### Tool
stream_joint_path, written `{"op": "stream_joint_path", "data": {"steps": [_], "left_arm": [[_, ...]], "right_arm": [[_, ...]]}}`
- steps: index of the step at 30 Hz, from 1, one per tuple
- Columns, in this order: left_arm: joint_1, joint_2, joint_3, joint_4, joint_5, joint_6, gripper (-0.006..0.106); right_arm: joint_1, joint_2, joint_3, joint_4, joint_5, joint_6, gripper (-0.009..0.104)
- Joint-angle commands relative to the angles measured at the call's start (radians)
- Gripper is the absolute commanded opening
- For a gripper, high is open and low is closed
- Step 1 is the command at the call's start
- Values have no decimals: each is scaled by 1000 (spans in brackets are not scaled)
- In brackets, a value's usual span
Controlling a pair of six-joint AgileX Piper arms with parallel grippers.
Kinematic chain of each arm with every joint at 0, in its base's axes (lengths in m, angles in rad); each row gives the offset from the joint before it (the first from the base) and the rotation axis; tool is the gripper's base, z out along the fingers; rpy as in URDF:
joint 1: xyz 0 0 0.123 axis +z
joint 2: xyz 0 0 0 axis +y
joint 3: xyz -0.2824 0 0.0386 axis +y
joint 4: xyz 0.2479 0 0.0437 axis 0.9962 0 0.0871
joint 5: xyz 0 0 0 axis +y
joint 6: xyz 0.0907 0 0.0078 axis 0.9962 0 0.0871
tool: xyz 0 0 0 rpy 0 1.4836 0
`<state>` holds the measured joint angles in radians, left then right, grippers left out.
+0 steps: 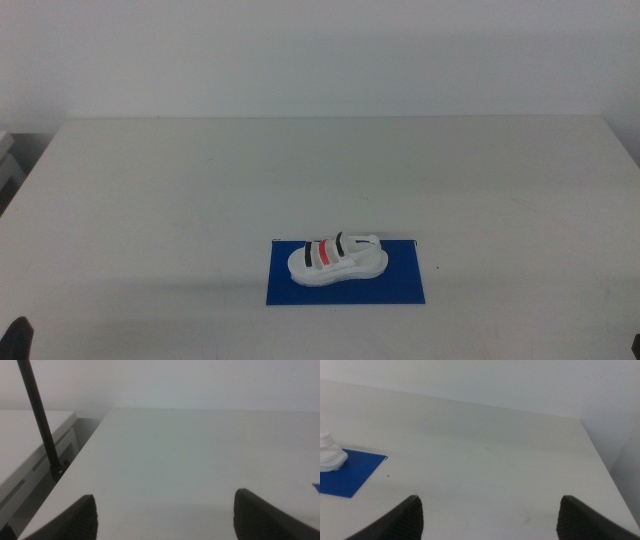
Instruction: Use one arm to grab the shoe from the table and place it on the mat.
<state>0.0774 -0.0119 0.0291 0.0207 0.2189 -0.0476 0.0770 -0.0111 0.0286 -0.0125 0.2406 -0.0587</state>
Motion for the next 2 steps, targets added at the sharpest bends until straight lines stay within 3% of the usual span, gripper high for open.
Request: {"op": "stream_joint_path", "data": {"steps": [1,2], "left_arm": [[-5,-16,8,-11,-73,-12,94],[-5,-16,8,-11,-73,-12,94]], "right_arm": [[3,4,5,-11,-73,-10,78],[3,4,5,-11,-73,-10,78]]}}
